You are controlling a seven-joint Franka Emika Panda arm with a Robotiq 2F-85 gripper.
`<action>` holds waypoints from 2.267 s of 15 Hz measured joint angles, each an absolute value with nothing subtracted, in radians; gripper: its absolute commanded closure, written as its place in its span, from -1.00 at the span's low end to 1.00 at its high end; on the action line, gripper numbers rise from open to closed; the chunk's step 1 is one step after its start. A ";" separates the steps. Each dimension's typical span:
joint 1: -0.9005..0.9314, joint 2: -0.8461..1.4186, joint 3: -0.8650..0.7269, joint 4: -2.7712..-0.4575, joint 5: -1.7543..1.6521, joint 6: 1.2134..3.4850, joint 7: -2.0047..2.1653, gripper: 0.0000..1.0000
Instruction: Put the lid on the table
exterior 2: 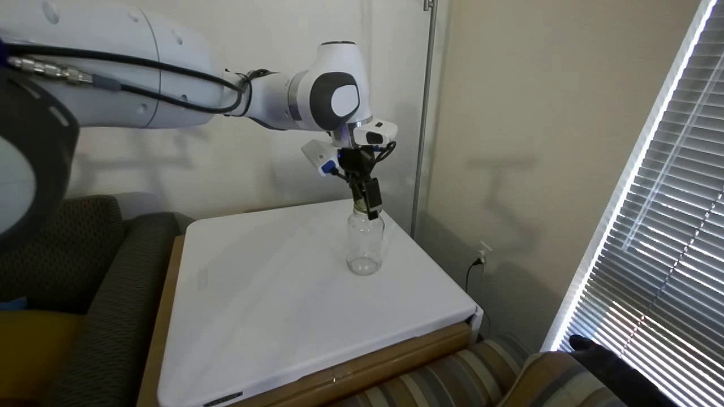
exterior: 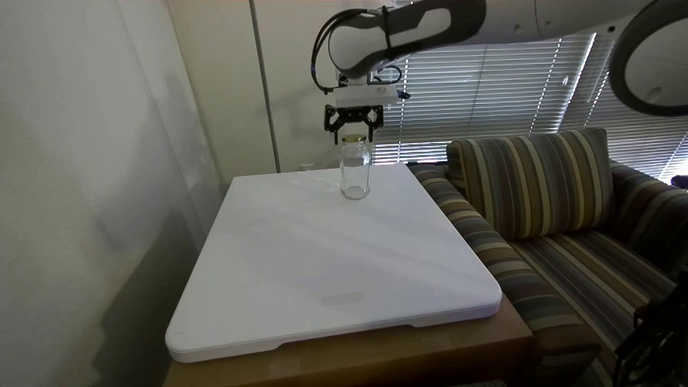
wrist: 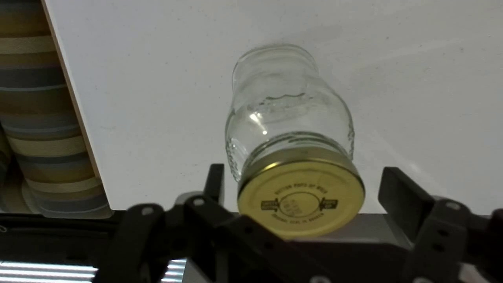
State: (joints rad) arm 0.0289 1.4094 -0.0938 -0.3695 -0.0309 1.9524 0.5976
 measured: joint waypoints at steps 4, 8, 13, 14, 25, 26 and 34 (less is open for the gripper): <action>0.029 1.403 -0.094 -0.368 -0.032 1.952 0.598 -1.00; 0.029 1.395 -0.095 -0.367 -0.032 1.952 0.598 -0.32; 0.028 1.395 -0.095 -0.367 -0.032 1.952 0.598 0.06; 0.028 1.395 -0.095 -0.367 -0.032 1.952 0.598 0.06; 0.030 1.390 -0.107 -0.357 -0.045 1.953 0.599 0.06; 0.030 1.387 -0.111 -0.355 -0.049 1.953 0.601 0.06; 0.062 1.341 -0.112 -0.353 -0.053 1.951 0.581 0.06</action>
